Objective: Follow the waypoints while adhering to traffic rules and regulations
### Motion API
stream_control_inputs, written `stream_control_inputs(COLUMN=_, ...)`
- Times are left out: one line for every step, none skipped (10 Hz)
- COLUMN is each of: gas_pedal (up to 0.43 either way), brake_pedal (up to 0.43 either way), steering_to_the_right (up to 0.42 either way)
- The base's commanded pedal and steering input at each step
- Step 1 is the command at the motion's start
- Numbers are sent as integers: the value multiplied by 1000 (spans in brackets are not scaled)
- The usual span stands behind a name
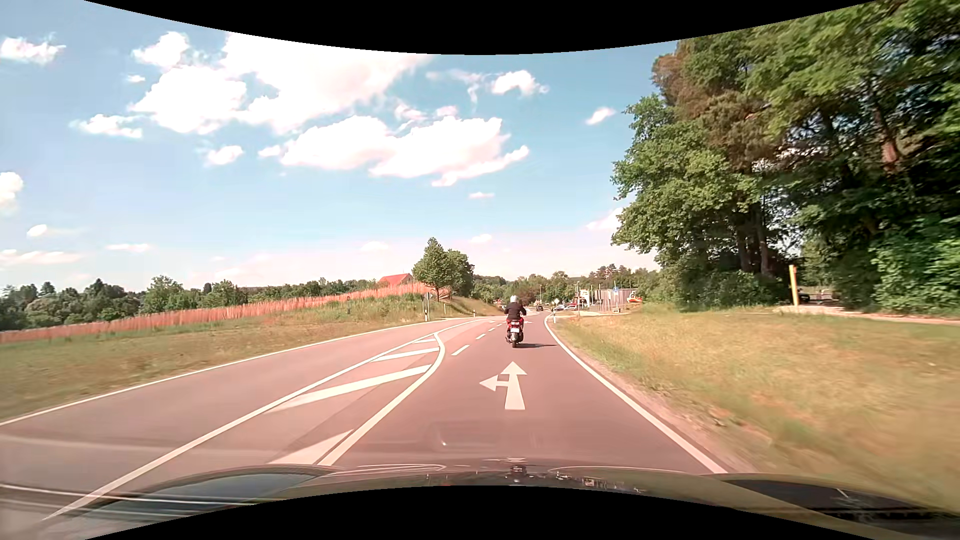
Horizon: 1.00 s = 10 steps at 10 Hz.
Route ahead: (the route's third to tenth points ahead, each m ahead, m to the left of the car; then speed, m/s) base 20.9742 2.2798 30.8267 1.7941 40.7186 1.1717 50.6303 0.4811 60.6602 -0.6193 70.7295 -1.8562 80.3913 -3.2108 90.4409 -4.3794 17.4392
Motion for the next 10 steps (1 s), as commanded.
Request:
stream_control_inputs(gas_pedal=169, brake_pedal=12, steering_to_the_right=11)
stream_control_inputs(gas_pedal=169, brake_pedal=12, steering_to_the_right=10)
stream_control_inputs(gas_pedal=169, brake_pedal=12, steering_to_the_right=10)
stream_control_inputs(gas_pedal=169, brake_pedal=12, steering_to_the_right=10)
stream_control_inputs(gas_pedal=169, brake_pedal=12, steering_to_the_right=10)
stream_control_inputs(gas_pedal=169, brake_pedal=12, steering_to_the_right=10)
stream_control_inputs(gas_pedal=169, brake_pedal=12, steering_to_the_right=10)
stream_control_inputs(gas_pedal=169, brake_pedal=12, steering_to_the_right=10)
stream_control_inputs(gas_pedal=169, brake_pedal=12, steering_to_the_right=10)
stream_control_inputs(gas_pedal=169, brake_pedal=12, steering_to_the_right=11)
